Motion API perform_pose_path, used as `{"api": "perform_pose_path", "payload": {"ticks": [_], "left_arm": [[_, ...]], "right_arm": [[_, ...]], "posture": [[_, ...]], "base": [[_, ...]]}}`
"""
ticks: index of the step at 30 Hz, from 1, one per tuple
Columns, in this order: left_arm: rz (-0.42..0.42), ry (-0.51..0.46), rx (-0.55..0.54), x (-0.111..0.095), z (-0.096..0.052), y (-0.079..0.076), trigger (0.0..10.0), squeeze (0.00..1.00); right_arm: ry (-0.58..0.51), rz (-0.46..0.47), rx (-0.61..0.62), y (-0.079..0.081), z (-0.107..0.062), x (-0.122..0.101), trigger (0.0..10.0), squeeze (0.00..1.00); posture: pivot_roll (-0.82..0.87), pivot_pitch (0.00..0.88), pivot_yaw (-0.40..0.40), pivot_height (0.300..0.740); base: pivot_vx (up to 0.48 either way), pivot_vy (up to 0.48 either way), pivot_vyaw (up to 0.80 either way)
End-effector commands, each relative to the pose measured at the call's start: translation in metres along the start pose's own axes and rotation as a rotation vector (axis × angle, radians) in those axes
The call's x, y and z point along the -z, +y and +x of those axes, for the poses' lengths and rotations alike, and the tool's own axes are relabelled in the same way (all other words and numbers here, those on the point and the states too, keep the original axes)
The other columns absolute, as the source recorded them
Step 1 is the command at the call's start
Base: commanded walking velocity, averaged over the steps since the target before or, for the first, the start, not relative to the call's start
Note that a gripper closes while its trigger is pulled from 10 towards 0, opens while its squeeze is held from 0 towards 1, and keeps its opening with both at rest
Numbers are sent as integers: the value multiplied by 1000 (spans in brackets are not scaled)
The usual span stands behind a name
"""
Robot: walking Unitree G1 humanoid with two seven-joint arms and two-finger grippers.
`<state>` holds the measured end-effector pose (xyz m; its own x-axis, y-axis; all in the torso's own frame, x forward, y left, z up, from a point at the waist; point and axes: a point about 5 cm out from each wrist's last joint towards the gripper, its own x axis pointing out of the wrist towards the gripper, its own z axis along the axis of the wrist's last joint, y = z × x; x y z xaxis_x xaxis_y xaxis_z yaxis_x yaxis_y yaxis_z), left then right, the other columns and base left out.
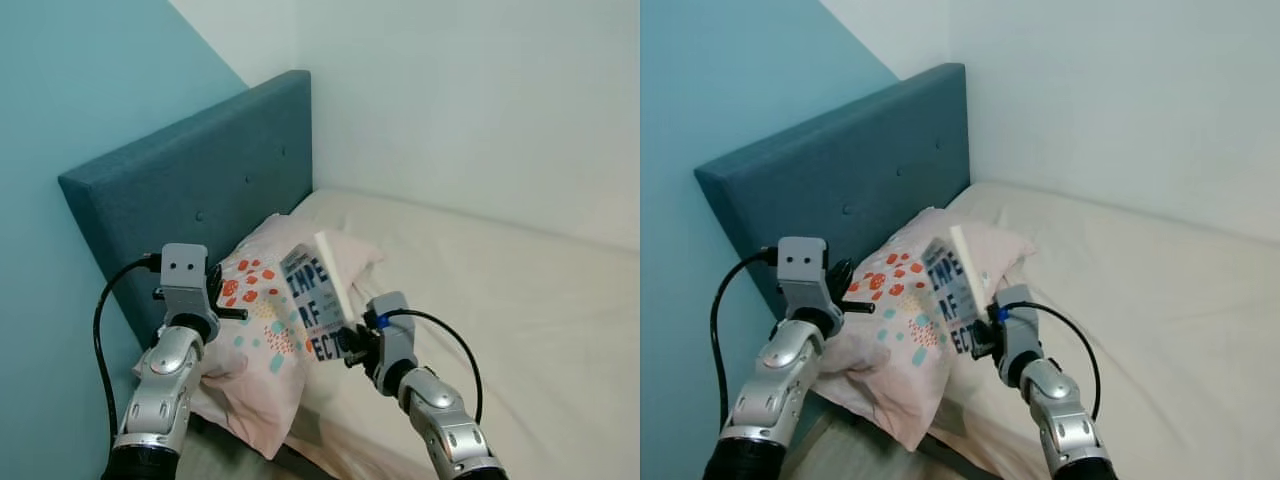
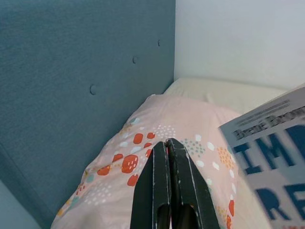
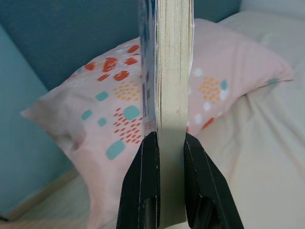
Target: Clean up the room
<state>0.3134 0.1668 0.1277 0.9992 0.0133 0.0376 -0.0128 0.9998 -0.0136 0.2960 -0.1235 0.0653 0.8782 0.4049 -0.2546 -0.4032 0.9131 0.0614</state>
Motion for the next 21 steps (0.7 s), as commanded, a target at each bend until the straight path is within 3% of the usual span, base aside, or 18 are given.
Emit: {"api": "perform_pose_path", "payload": {"ticks": [1,21], "left_arm": [[22,15,-26,2,2,3,10000,0],[16,25,-14,6,0,-3,10000,0]], "right_arm": [[-39,16,-13,1,0,-8,10000,0],[-7,7,-65,6,-3,-6,10000,0]], "posture": [[-11,0,7,715],[-15,0,-1,615]], "base": [[0,0,0],[0,0,0]]}}
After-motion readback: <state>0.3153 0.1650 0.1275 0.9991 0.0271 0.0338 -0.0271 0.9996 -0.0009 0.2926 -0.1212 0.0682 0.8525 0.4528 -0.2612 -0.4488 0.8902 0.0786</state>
